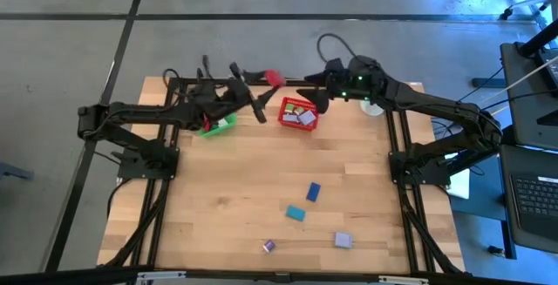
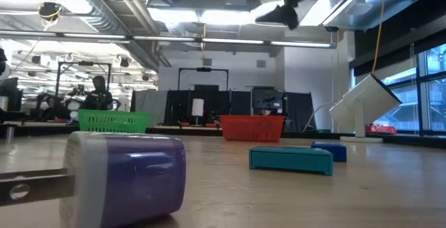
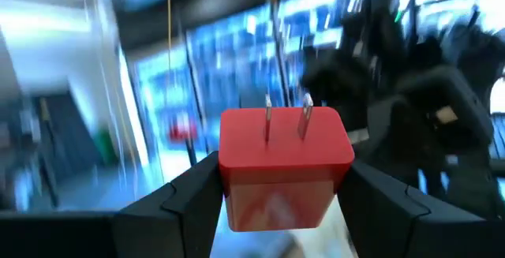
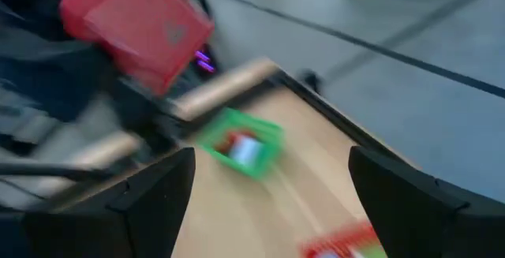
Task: Pick & Place Office items
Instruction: Put the red charger adapter into the red bin, then put the violet charger adapter into the red bin
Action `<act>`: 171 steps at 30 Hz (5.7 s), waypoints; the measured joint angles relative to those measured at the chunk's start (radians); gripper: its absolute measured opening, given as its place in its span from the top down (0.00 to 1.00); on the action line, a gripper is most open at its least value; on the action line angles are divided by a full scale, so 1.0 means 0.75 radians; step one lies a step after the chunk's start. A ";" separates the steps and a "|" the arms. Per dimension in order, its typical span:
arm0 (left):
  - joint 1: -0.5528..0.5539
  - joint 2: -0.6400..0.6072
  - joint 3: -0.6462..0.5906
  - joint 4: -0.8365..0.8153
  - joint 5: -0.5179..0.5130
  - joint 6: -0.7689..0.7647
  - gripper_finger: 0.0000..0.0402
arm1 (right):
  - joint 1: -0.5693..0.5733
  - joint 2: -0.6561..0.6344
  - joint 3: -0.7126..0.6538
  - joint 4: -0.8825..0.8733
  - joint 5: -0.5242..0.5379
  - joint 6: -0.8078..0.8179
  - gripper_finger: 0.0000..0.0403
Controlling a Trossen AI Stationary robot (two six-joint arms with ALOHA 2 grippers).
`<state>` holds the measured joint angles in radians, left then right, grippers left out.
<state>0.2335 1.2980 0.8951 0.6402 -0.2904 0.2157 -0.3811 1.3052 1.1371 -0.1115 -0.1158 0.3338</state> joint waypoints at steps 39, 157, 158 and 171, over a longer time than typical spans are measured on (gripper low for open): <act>0.122 0.279 0.225 0.580 0.745 0.265 0.47 | -0.098 0.182 0.000 1.136 -0.615 1.434 0.17; 0.254 0.366 0.311 -1.087 0.274 -0.830 0.36 | -0.213 0.032 0.000 -0.743 -0.265 -0.154 0.44; 0.244 0.366 0.311 -1.107 0.274 -0.829 0.36 | -0.209 -0.014 0.000 -0.793 -0.265 -0.178 0.44; -0.130 0.366 0.310 -1.263 0.627 -0.791 0.36 | -0.173 -0.336 0.000 -1.000 -0.099 -0.287 0.46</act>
<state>0.1358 1.5725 1.1275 -0.3073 0.1800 -0.3778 -0.5106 1.0535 1.1374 -0.8618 -0.1903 0.1186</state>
